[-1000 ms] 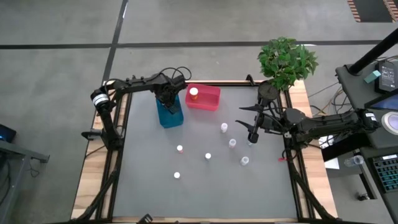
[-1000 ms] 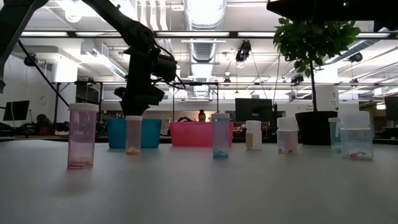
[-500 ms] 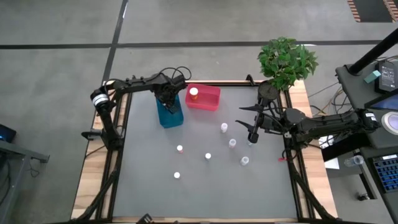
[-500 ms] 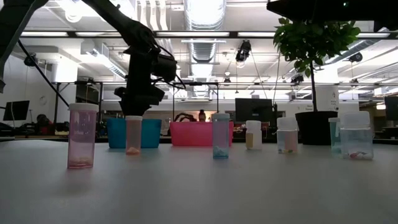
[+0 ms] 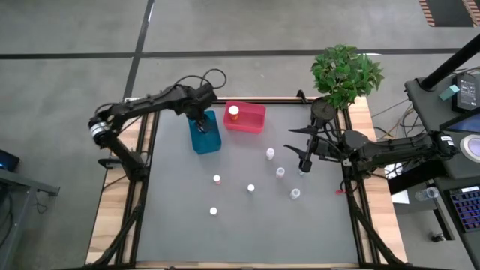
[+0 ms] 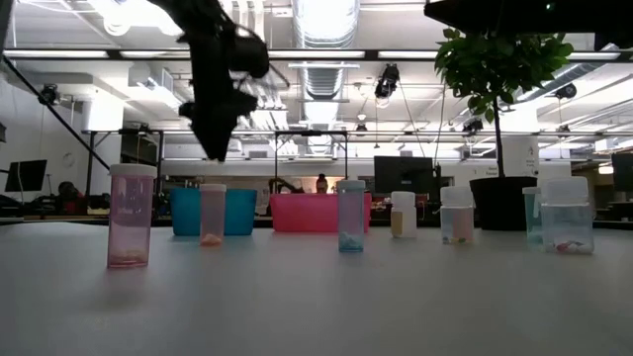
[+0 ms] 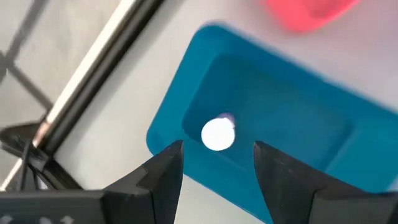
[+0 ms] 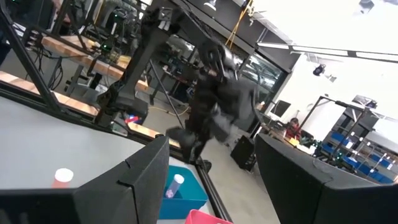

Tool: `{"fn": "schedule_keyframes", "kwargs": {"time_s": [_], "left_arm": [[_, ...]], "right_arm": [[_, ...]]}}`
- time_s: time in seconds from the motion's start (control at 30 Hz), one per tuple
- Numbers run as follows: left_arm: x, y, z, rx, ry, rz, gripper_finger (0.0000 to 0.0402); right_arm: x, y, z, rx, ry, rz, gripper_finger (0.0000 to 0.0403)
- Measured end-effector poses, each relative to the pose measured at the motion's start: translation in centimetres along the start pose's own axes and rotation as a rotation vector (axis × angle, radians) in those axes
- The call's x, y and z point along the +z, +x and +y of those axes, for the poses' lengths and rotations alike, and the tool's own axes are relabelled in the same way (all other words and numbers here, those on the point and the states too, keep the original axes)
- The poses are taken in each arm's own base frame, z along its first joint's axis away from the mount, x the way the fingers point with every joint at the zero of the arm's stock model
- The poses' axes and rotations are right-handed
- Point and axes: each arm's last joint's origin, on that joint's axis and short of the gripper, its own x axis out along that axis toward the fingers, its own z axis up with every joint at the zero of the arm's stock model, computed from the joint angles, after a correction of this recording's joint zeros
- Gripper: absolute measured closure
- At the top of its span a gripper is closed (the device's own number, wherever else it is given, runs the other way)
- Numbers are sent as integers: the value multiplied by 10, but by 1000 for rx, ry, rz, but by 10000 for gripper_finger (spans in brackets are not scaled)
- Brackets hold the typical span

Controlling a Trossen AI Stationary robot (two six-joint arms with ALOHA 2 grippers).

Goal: Pick and place medicine bottles into bin by pill shape (circle, oval)
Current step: Put the top white capsule bottle into the red bin

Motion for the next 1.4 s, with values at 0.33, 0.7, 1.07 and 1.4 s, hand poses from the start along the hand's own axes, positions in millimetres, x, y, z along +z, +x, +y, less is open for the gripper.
{"fn": "schedule_keyframes", "kwargs": {"time_s": [0.33,0.7,1.07,1.4], "left_arm": [[-37,-69,-42,-166,181,-525,226],[-84,-67,-66,-238,361,-1130,226],[-102,-71,-51,-157,356,-1374,226],[-110,-59,-51,-143,387,-1351,226]], "right_arm": [[-11,3,8,50,158,100,177],[-25,37,23,94,382,300,177],[-8,97,26,198,424,778,177],[-24,129,10,-32,670,1362,177]]}}
